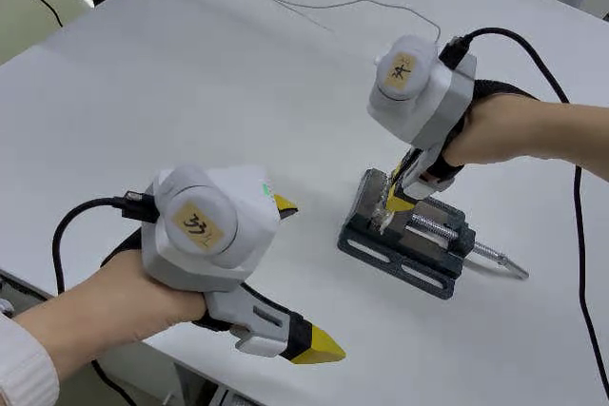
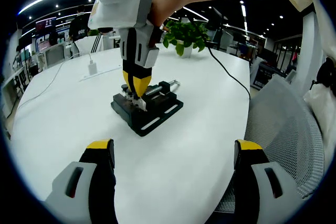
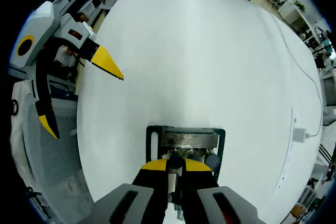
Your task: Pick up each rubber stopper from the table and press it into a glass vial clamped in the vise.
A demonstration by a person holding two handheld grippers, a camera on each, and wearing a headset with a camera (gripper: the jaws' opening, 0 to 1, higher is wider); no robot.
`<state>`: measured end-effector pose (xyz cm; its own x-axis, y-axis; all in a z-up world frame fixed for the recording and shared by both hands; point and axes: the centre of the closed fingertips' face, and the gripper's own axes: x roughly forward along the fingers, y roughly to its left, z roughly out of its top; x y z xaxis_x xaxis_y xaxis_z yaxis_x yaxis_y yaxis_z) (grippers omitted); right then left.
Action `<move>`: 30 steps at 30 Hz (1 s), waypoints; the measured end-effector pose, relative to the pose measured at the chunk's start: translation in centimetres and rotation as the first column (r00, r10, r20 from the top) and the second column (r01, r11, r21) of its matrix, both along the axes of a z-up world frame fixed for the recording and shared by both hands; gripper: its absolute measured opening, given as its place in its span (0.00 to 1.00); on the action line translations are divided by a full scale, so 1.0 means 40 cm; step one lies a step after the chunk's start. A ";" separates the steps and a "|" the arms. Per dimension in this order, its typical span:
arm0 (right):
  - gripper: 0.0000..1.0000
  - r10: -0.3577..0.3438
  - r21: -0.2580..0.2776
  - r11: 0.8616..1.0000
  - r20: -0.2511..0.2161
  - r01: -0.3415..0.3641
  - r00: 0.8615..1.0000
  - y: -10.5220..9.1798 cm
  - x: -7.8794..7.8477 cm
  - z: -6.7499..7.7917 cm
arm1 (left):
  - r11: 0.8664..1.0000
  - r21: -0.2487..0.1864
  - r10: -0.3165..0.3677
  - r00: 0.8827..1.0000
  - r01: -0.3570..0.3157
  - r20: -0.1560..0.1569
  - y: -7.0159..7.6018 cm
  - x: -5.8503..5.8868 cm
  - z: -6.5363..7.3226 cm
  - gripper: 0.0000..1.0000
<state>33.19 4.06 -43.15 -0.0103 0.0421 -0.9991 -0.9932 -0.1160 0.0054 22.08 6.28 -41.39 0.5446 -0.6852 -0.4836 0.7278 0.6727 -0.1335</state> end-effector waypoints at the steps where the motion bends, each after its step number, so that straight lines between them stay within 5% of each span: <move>1: 0.02 -0.011 -0.006 1.000 -0.004 0.011 1.000 -0.001 -0.002 0.001 | 1.000 0.001 -0.002 1.000 0.002 0.000 -0.001 0.000 0.000 0.94; 8: 0.02 -0.069 -0.032 0.997 0.003 0.069 0.998 -0.002 -0.005 0.001 | 1.000 0.002 -0.007 1.000 0.007 -0.004 -0.004 0.006 -0.002 0.93; 9: 0.03 -0.002 -0.034 0.999 0.008 0.002 1.000 -0.003 -0.004 0.003 | 1.000 0.003 -0.009 1.000 0.009 -0.004 -0.006 0.006 -0.002 0.93; 15: 0.05 0.016 0.016 1.000 0.014 -0.017 1.000 -0.002 0.001 0.005 | 1.000 0.007 -0.015 1.000 0.015 -0.006 -0.006 0.005 -0.001 0.93; 30: 0.08 0.137 0.043 0.989 0.041 -0.139 0.990 -0.007 -0.015 0.009 | 1.000 0.017 -0.016 1.000 0.016 -0.016 -0.004 0.001 -0.001 0.92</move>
<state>32.57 3.78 -42.77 0.0182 0.0888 -0.9959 -0.9671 -0.2511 -0.0400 22.11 6.14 -41.42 0.5260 -0.6855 -0.5034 0.7364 0.6632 -0.1336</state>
